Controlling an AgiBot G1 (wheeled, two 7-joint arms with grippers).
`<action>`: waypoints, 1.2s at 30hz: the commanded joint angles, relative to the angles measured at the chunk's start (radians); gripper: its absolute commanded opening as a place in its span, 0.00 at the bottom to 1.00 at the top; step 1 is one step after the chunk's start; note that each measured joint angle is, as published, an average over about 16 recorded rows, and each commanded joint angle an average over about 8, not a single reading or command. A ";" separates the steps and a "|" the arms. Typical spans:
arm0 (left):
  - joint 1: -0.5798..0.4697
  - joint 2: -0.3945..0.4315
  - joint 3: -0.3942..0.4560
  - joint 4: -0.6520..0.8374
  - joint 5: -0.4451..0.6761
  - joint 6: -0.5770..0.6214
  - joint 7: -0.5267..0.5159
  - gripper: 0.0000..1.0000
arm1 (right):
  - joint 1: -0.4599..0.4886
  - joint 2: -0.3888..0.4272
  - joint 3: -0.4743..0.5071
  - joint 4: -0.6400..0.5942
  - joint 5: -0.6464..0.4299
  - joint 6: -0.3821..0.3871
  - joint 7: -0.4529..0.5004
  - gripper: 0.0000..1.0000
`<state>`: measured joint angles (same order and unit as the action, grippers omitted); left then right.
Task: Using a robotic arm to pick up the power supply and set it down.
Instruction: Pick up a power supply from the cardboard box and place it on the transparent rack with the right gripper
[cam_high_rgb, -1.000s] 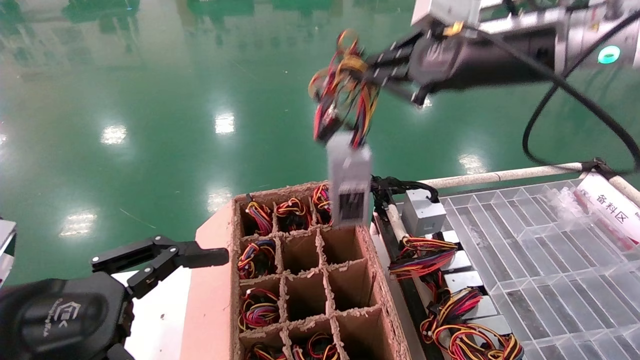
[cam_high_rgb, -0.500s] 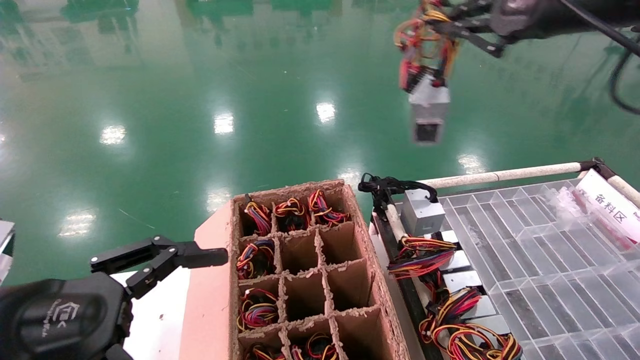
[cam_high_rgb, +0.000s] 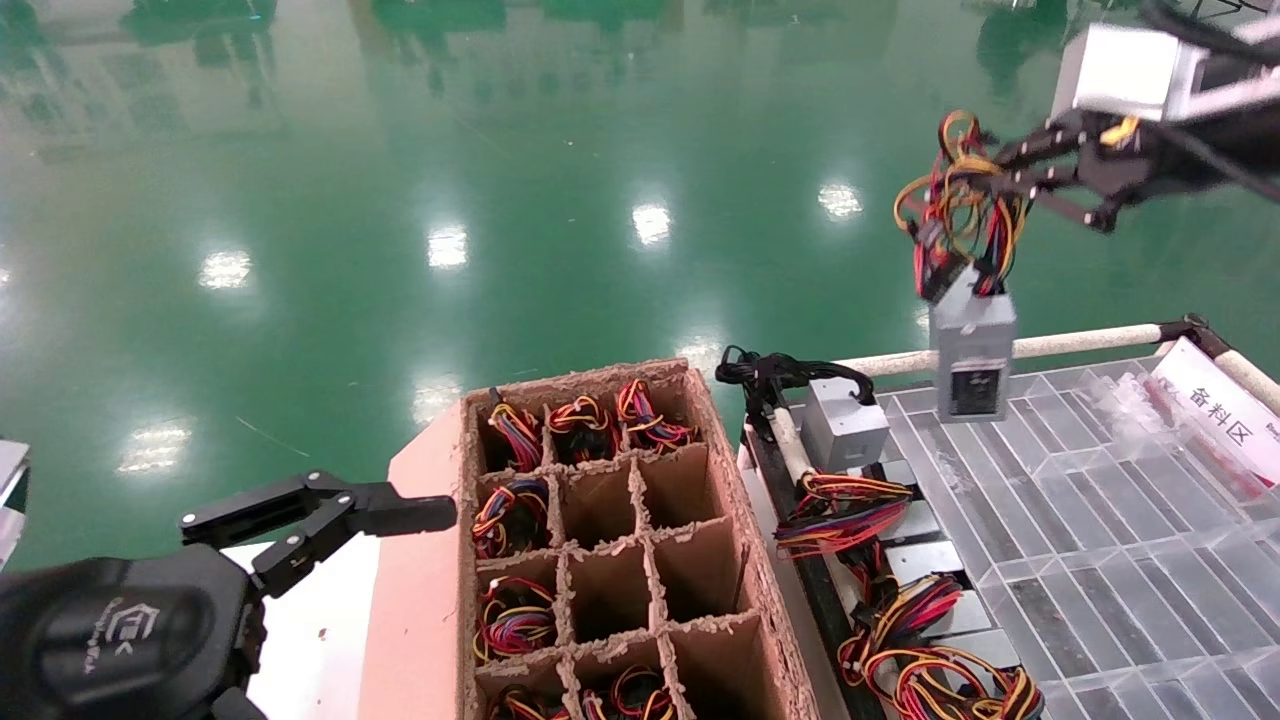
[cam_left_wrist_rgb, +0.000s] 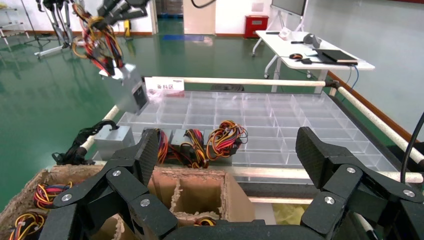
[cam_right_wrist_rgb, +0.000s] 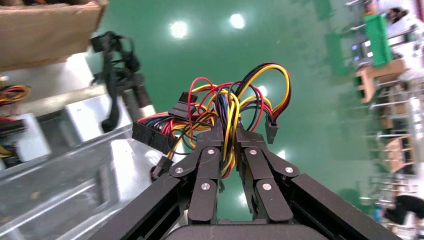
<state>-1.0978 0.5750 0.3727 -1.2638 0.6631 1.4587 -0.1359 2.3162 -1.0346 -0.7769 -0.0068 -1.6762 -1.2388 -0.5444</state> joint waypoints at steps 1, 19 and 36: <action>0.000 0.000 0.000 0.000 0.000 0.000 0.000 1.00 | -0.010 0.009 -0.003 -0.008 -0.005 -0.009 0.000 0.00; 0.000 0.000 0.000 0.000 0.000 0.000 0.000 1.00 | -0.147 -0.035 0.005 -0.006 0.007 0.143 0.020 0.00; 0.000 0.000 0.000 0.000 0.000 0.000 0.000 1.00 | -0.237 -0.076 0.018 -0.004 0.026 0.222 0.040 0.00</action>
<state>-1.0979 0.5749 0.3730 -1.2638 0.6629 1.4586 -0.1357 2.0819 -1.1037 -0.7581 -0.0112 -1.6493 -1.0179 -0.5052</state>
